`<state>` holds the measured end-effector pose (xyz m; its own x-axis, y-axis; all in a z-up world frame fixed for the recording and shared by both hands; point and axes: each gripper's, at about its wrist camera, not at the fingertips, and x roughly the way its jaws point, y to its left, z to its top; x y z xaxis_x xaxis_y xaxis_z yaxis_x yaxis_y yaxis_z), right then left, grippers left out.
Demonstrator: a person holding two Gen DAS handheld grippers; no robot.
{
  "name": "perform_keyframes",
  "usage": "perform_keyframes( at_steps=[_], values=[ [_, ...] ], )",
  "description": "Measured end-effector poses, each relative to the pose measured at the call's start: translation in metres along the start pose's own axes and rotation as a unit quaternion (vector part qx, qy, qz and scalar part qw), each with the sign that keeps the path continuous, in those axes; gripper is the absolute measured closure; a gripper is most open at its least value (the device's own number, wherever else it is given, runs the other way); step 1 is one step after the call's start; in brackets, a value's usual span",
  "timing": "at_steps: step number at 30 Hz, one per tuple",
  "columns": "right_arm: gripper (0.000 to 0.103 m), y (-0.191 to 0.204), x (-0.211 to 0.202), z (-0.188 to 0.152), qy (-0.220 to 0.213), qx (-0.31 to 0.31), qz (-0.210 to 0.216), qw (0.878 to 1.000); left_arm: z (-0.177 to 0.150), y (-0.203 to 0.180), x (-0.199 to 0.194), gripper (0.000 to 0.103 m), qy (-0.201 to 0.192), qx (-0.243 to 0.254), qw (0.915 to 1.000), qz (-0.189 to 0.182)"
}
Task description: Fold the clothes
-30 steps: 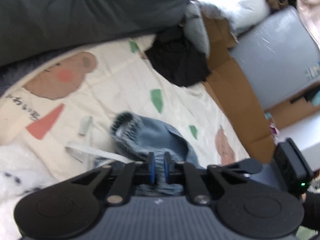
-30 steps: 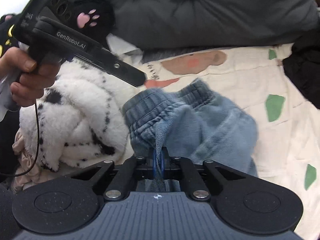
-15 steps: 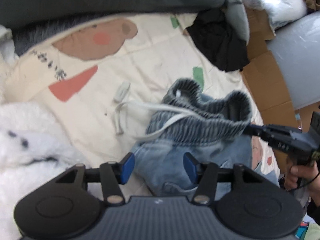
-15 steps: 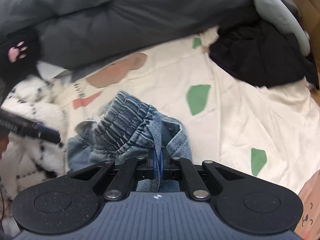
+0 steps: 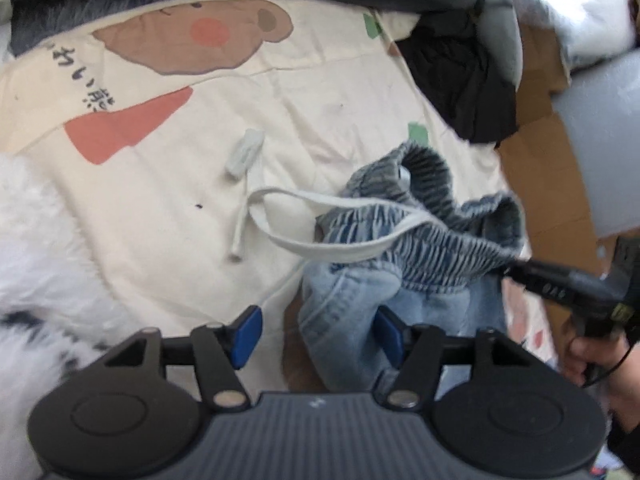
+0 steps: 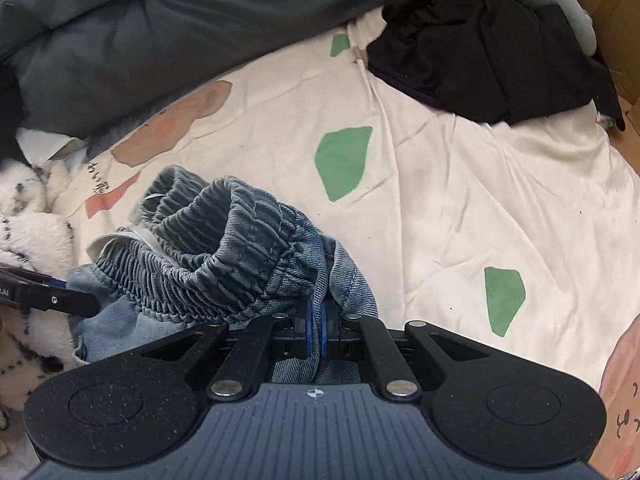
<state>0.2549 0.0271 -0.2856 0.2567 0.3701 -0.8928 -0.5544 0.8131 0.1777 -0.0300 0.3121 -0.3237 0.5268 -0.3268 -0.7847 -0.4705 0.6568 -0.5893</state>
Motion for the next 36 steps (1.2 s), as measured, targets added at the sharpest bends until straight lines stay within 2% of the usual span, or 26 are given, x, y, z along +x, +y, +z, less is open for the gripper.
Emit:
perform_keyframes(
  at_steps=[2,4,8,12,14,17,27,29,36],
  values=[
    [0.1,-0.002,0.001,0.0,0.001,0.007,-0.001,1.0,-0.001,0.0,0.001,0.042,-0.008,-0.004,0.9999,-0.012],
    [0.099,-0.003,0.0,0.0,0.002,0.016,0.001,1.0,-0.002,-0.005,-0.003,0.061,-0.01,0.004,0.9997,-0.022],
    [0.097,-0.003,-0.012,0.001,-0.003,0.028,0.013,1.0,-0.004,-0.014,-0.01,0.078,-0.013,0.019,0.9989,-0.042],
    [0.094,0.003,-0.038,0.001,-0.021,0.015,-0.004,1.0,-0.005,-0.027,-0.023,0.079,-0.012,0.032,0.9975,-0.062],
    [0.08,0.005,-0.055,0.001,-0.035,0.012,-0.007,0.999,-0.006,-0.035,-0.028,0.08,-0.009,0.041,0.9967,-0.069],
    [0.078,0.011,-0.078,0.0,-0.047,0.002,-0.001,0.999,-0.009,-0.048,-0.035,0.08,-0.005,0.047,0.995,-0.088],
    [0.077,0.056,-0.115,-0.028,-0.015,-0.045,0.07,0.996,-0.02,-0.083,-0.036,0.081,0.019,0.067,0.9867,-0.147],
    [0.065,0.067,-0.12,-0.036,-0.008,-0.056,0.086,0.995,-0.023,-0.086,-0.033,0.081,0.027,0.071,0.9852,-0.154],
    [0.063,0.078,-0.123,-0.054,0.0,-0.046,0.113,0.993,-0.025,-0.089,-0.023,0.08,0.042,0.058,0.9817,-0.177]
  ],
)
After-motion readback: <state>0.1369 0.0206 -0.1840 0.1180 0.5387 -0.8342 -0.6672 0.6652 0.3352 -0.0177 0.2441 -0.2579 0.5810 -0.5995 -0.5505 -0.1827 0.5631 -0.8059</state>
